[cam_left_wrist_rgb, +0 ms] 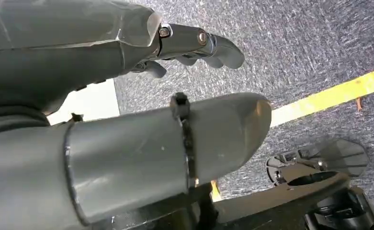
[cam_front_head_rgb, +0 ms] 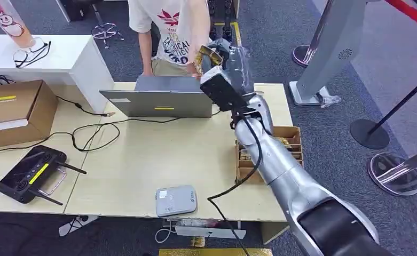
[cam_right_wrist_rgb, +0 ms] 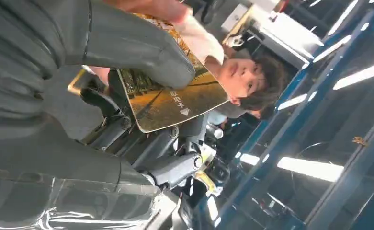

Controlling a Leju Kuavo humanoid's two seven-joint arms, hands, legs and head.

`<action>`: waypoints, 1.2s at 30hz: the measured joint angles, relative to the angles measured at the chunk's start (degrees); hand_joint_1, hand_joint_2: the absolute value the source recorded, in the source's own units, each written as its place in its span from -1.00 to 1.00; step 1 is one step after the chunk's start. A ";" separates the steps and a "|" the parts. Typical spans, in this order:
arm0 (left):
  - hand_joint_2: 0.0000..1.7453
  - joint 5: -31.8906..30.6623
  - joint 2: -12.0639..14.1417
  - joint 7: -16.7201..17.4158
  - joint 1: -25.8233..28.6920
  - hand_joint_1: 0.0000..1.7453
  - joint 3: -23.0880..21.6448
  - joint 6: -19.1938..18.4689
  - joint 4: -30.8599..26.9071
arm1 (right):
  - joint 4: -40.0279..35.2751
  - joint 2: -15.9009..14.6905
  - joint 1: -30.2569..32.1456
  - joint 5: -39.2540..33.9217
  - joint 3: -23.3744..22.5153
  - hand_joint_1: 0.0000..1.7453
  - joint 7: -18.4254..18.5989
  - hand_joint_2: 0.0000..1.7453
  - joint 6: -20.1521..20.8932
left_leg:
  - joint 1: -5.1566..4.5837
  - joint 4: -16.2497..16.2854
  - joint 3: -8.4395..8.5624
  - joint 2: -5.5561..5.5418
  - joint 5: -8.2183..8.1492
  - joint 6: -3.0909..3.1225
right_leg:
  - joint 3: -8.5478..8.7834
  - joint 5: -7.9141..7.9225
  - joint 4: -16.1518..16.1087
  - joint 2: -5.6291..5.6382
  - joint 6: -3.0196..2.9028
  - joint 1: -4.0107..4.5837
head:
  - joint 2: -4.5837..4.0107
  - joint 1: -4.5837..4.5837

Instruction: Pass the card to the sensor for recognition and then transmit it.

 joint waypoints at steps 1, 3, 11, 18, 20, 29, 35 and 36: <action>-1.00 0.13 0.00 0.02 -0.01 -1.00 -0.09 0.02 0.00 | 1.31 0.26 -0.40 0.76 0.31 1.00 -0.48 1.00 -0.83 | 0.00 0.00 0.00 0.00 0.00 0.00 | 0.00 0.00 0.00 0.00 0.00 0.00 | 0.00 0.00; -1.00 0.22 0.00 0.02 -0.03 -1.00 -0.20 0.17 0.00 | 3.88 0.87 -1.06 1.81 1.07 1.00 -1.20 1.00 -2.03 | 0.00 0.00 0.01 0.00 0.00 0.00 | 0.00 0.00 0.00 0.01 0.00 0.00 | 0.00 -0.02; -1.00 0.63 0.00 0.00 -0.08 -1.00 -0.39 0.24 0.00 | 9.26 1.99 -2.08 3.95 2.95 -1.00 -1.55 1.00 -3.58 | -0.01 0.00 -0.01 -0.01 0.00 0.00 | 0.01 0.00 0.00 -0.01 0.00 0.00 | 0.00 0.00; -1.00 0.83 0.02 0.02 -0.08 -1.00 -0.39 0.22 0.00 | 12.35 2.75 -2.14 5.24 5.09 -1.00 -1.66 1.00 -5.42 | 0.00 0.00 0.00 -0.01 0.00 0.00 | 0.00 0.00 0.00 0.00 0.00 0.00 | 0.00 0.00; -1.00 1.01 0.02 0.07 -0.09 -1.00 -0.39 0.20 0.00 | 12.80 2.91 -2.14 5.77 5.44 -1.00 -1.64 1.00 -5.57 | 0.00 0.00 0.00 -0.01 0.00 0.00 | 0.00 0.00 0.00 0.00 0.00 0.00 | 0.00 0.00; -1.00 1.36 0.07 0.17 -0.07 -1.00 -0.37 0.17 0.00 | 14.01 3.63 -2.14 5.94 6.60 -1.00 -1.49 1.00 -5.81 | 0.00 0.00 0.00 -0.01 0.01 -0.01 | 0.01 0.00 0.00 -0.01 0.00 0.00 | 0.00 0.00; -1.00 1.90 0.09 0.17 -0.06 -1.00 -0.37 0.24 0.00 | 13.70 3.93 -2.14 5.94 7.12 -1.00 -1.44 1.00 -5.83 | 0.00 0.00 0.00 -0.01 0.01 -0.01 | 0.00 0.00 0.00 -0.01 0.00 0.00 | 0.00 0.00; -1.00 2.01 0.09 0.17 -0.06 -1.00 -0.37 0.26 0.00 | 13.46 3.93 -2.12 5.92 7.19 -1.00 -1.44 1.00 -5.83 | 0.00 0.00 0.00 -0.01 0.01 -0.01 | 0.00 0.00 0.00 -0.01 0.00 0.00 | 0.00 0.00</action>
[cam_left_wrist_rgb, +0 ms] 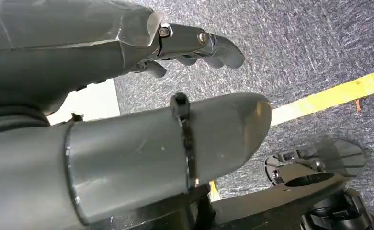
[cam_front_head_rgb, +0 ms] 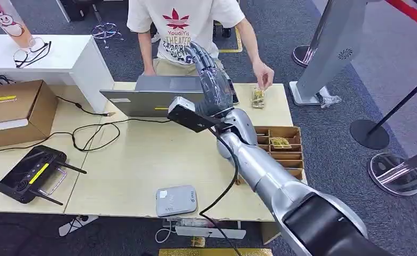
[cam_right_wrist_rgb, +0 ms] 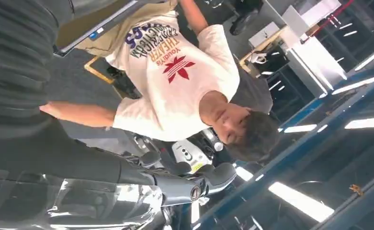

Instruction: Pass the card to the sensor for recognition and then transmit it.

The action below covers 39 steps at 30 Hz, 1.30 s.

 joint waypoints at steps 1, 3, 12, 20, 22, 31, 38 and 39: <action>-1.00 0.15 0.00 0.00 0.01 -1.00 0.00 0.02 0.00 | -0.45 0.00 0.02 -0.09 0.04 -1.00 -0.02 1.00 -0.02 | 0.00 0.00 0.00 0.00 0.00 0.00 | 0.00 0.00 0.00 0.00 0.00 0.00 | 0.00 0.00; -1.00 0.33 0.02 0.00 0.02 -1.00 0.00 0.07 0.00 | -1.53 0.00 0.14 -0.13 0.15 -1.00 -0.15 1.00 -0.28 | 0.00 0.00 0.01 0.01 0.00 0.00 | 0.00 0.00 0.00 0.01 0.00 0.00 | 0.00 0.00; -1.00 1.31 0.20 -0.15 0.33 -1.00 0.02 0.24 0.00 | -11.48 -1.73 4.03 0.04 0.74 -1.00 0.11 1.00 -1.99 | 0.00 0.00 0.01 0.01 0.00 0.00 | -0.01 0.00 0.00 0.00 0.00 0.00 | 0.00 0.00; -1.00 2.51 0.33 -0.28 0.77 -1.00 0.07 1.00 0.00 | -24.21 -5.88 9.95 3.95 0.76 -1.00 2.55 1.00 -3.87 | -0.01 0.00 0.01 0.00 -0.01 0.00 | -0.01 0.00 -0.01 0.01 0.00 0.00 | 0.00 -0.02; -1.00 2.93 0.35 -0.28 0.82 -1.00 0.07 1.25 0.00 | -26.69 -6.69 11.08 5.20 0.76 -1.00 3.37 1.00 -3.80 | 0.00 0.00 0.01 0.00 -0.01 0.00 | -0.01 0.00 -0.01 0.01 0.00 0.00 | 0.00 0.00; -1.00 4.94 0.55 -1.33 1.94 -1.00 0.42 2.10 0.00 | -35.08 -10.27 15.83 12.37 -0.59 -1.00 4.68 1.00 -3.69 | 0.00 0.00 0.02 0.00 -0.01 0.00 | -0.01 0.00 -0.01 0.00 0.00 0.00 | 0.00 0.00; -1.00 6.05 0.61 -1.36 2.18 -1.00 0.61 2.69 0.00 | -38.31 -13.48 20.31 15.58 -2.92 -1.00 5.20 1.00 -4.76 | -0.01 0.00 0.01 -0.01 -0.02 0.02 | 0.00 0.00 -0.02 0.00 0.00 -0.01 | 0.00 0.00; -1.00 6.21 0.63 -1.44 2.23 -1.00 0.61 2.75 0.00 | -38.56 -13.86 20.98 15.65 -3.32 -1.00 5.25 1.00 -4.96 | -0.01 0.00 0.02 -0.01 -0.02 0.02 | 0.00 0.00 -0.02 -0.01 0.00 -0.01 | 0.00 0.00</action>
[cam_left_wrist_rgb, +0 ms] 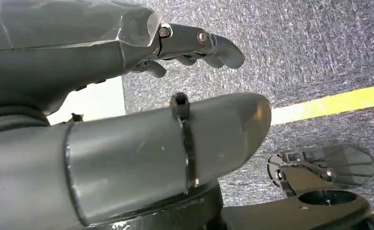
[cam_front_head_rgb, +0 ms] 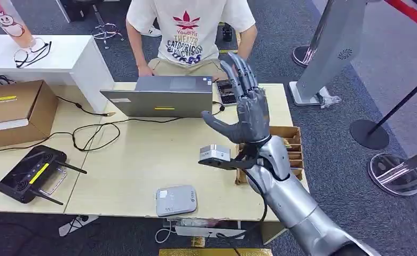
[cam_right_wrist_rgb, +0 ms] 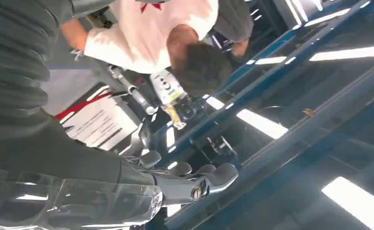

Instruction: Pass the card to the sensor for recognition and then transmit it.

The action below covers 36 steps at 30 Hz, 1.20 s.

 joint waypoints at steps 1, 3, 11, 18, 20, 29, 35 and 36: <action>-1.00 0.13 0.00 -0.09 0.09 -1.00 0.02 0.15 0.00 | -0.30 -0.43 0.71 0.32 -0.45 -1.00 0.07 1.00 -0.39 | 0.00 0.00 0.00 0.00 0.00 0.00 | 0.00 0.00 0.00 0.00 0.00 0.00 | 0.00 0.00; -1.00 0.15 0.04 -0.37 0.29 -1.00 0.04 0.35 -0.02 | -0.94 -1.22 2.30 1.18 -1.53 -1.00 0.22 1.00 -1.02 | 0.00 0.00 0.00 0.00 0.00 0.00 | -0.01 0.00 0.00 0.01 0.00 0.00 | 0.00 -0.02; -1.00 -0.22 0.13 -0.24 0.27 -1.00 0.04 0.35 -0.04 | -5.33 -4.35 10.37 6.12 -6.72 -1.00 1.79 1.00 -2.78 | 0.00 0.00 -0.01 -0.02 -0.02 0.01 | -0.01 -0.01 0.00 -0.03 0.01 0.01 | 0.00 0.00; -1.00 0.72 0.28 0.31 0.29 -1.00 0.07 0.46 -0.04 | -8.15 -5.07 15.09 8.09 -9.90 -1.00 2.38 1.00 -2.75 | 0.00 0.00 -0.01 -0.01 -0.02 0.01 | -0.01 -0.02 -0.01 -0.03 0.01 0.00 | 0.00 0.00; -1.00 1.07 0.31 0.28 0.36 -1.00 0.09 0.57 -0.04 | -8.28 -5.29 15.61 8.35 -10.29 -1.00 2.49 1.00 -2.73 | 0.00 0.00 -0.01 -0.01 -0.01 0.01 | -0.01 -0.01 0.00 -0.03 0.01 0.00 | 0.00 -0.02; -1.00 1.88 0.39 0.28 0.52 -1.00 0.50 0.87 -0.04 | -8.90 -6.99 18.30 11.19 -11.71 -1.00 4.31 1.00 -2.40 | 0.00 0.00 -0.03 -0.01 -0.02 0.01 | -0.01 -0.02 0.00 -0.03 0.01 0.00 | 0.00 0.00; -1.00 2.80 0.39 0.28 0.57 -1.00 1.03 0.98 -0.04 | -9.66 -8.06 20.52 13.53 -12.70 -1.00 6.01 1.00 -1.33 | 0.00 0.00 -0.03 -0.01 -0.03 0.03 | -0.01 -0.02 -0.01 -0.03 0.02 0.00 | 0.00 0.00; -1.00 2.99 0.39 0.26 0.60 -1.00 1.20 1.09 -0.04 | -9.77 -8.09 20.99 14.06 -12.81 -1.00 6.25 1.00 -1.16 | 0.00 0.00 -0.04 -0.01 -0.03 0.03 | -0.01 -0.02 -0.01 -0.03 0.02 0.00 | 0.00 0.00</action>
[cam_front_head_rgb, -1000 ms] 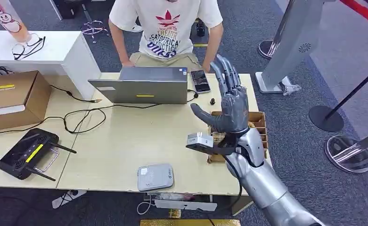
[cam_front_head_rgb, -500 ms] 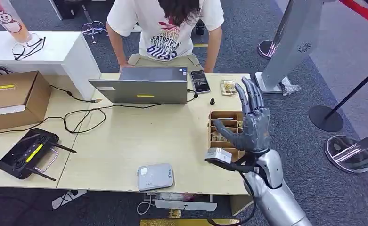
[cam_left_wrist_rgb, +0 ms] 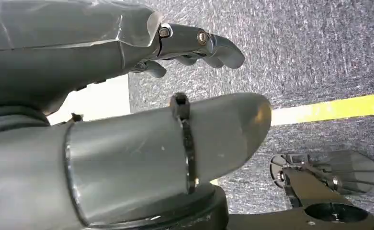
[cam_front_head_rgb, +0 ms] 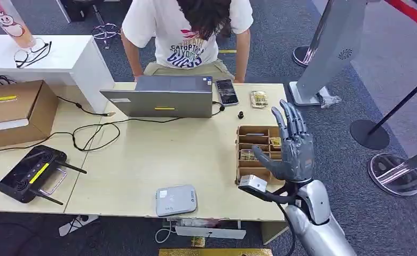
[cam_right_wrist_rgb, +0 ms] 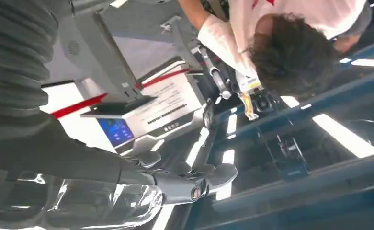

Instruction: Pass the card to the sensor for recognition and then transmit it.

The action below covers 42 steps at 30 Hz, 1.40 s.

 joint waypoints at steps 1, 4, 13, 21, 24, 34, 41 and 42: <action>-1.00 0.37 0.00 -0.13 0.05 -1.00 0.15 0.15 0.00 | -0.15 -0.04 0.41 0.68 -0.04 -1.00 0.35 1.00 0.24 | 0.00 0.00 0.00 0.00 0.00 0.00 | 0.00 0.00 0.00 0.00 0.00 0.00 | 0.00 0.00; -1.00 0.94 0.00 -0.39 0.27 -1.00 0.31 0.52 0.00 | -0.44 -0.11 1.22 2.38 -0.20 -1.00 1.09 1.00 1.20 | 0.00 0.00 0.00 0.01 0.00 0.00 | 0.00 0.00 0.00 0.00 0.00 0.00 | 0.00 0.00; -1.00 1.40 0.11 -1.27 0.87 -1.00 1.18 0.81 0.00 | -0.81 -1.35 2.56 4.19 -1.24 -0.92 2.36 1.00 2.88 | -0.01 0.00 -0.01 0.01 0.00 0.00 | 0.00 0.00 -0.01 0.00 0.00 -0.01 | 0.00 0.00; -1.00 1.49 0.42 -1.35 0.93 -1.00 1.38 0.68 0.00 | -2.03 -2.97 4.96 7.78 -1.99 -0.98 5.12 1.00 5.25 | 0.00 0.00 0.00 0.01 -0.01 0.01 | 0.00 -0.01 -0.01 0.00 0.01 0.00 | 0.00 -0.02; -1.00 1.57 0.46 -1.33 0.95 -1.00 1.51 0.42 0.00 | -2.84 -3.71 6.10 9.72 -2.62 -1.00 6.95 1.00 7.19 | 0.00 0.00 -0.01 0.01 -0.01 0.01 | 0.00 -0.01 -0.01 -0.01 0.01 0.00 | 0.00 0.00; -1.00 1.38 0.61 -0.83 0.94 -1.00 1.53 -0.26 0.00 | -5.53 -6.25 8.37 11.56 -4.46 -1.00 10.34 1.00 12.74 | -0.01 0.00 -0.01 0.02 -0.01 0.01 | -0.01 -0.01 -0.01 0.00 0.01 -0.01 | 0.00 -0.02; -1.00 1.22 0.72 -0.66 0.88 -1.00 1.53 -0.68 0.00 | -7.98 -7.91 9.75 12.11 -5.03 -1.00 12.17 1.00 18.77 | 0.00 0.00 -0.01 0.02 -0.01 0.01 | -0.01 -0.02 -0.01 0.01 0.02 0.00 | 0.00 0.00; -1.00 1.22 0.74 -0.66 0.86 -1.00 1.53 -0.68 0.00 | -8.17 -8.11 9.81 12.06 -5.16 -1.00 12.30 1.00 19.25 | -0.01 0.00 0.00 0.02 -0.01 0.01 | -0.01 -0.02 -0.01 0.01 0.02 -0.01 | 0.00 0.00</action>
